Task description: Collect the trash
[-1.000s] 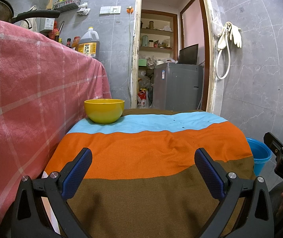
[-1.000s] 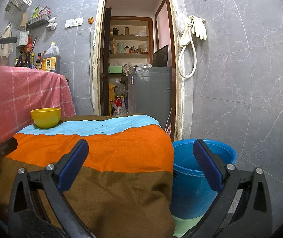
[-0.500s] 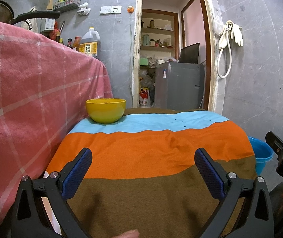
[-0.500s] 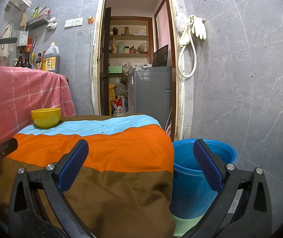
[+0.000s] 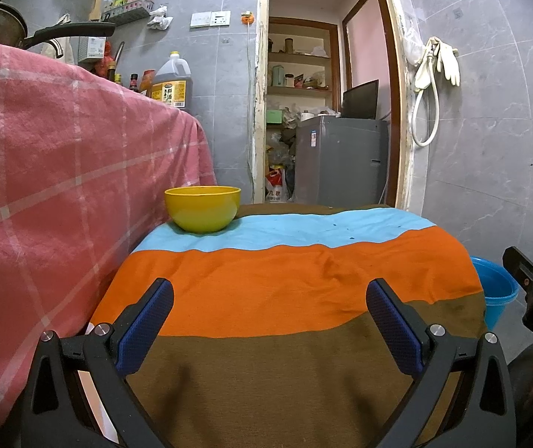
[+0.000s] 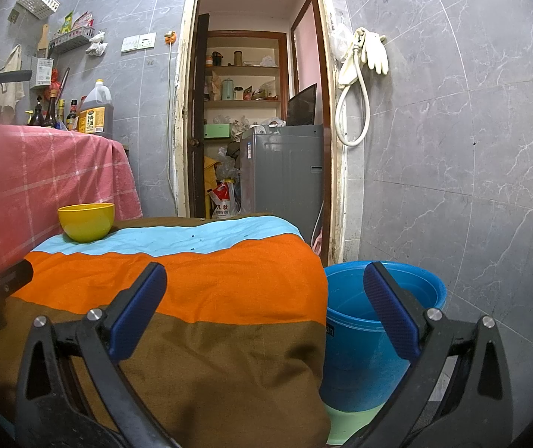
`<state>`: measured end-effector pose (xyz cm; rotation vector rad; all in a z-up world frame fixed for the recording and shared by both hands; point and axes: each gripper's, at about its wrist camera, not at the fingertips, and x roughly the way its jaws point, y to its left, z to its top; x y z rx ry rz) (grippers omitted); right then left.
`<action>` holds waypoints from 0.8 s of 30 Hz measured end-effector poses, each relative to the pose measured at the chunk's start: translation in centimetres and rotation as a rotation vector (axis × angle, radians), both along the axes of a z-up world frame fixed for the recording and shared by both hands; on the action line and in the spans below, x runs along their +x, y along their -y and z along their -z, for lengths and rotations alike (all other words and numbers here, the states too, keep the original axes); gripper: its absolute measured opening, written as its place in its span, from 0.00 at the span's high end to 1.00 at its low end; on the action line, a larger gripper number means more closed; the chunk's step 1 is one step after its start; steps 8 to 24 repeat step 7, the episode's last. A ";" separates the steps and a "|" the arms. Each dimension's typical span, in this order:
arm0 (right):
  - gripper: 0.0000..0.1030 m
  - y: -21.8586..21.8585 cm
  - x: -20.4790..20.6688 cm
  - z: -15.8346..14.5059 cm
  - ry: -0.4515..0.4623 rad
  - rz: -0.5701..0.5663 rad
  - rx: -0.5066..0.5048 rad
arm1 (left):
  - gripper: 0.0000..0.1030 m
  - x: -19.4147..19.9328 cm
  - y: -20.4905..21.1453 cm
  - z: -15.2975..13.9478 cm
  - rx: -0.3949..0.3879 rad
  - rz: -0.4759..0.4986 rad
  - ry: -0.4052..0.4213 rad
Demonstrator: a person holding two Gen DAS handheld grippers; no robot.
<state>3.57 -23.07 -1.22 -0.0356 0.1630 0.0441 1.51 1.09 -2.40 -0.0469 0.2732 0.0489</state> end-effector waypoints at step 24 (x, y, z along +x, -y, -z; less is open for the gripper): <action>0.00 -0.1 0.0 0.0 0.000 0.001 0.001 | 0.01 0.0 0.0 -0.1 0.001 0.001 -0.001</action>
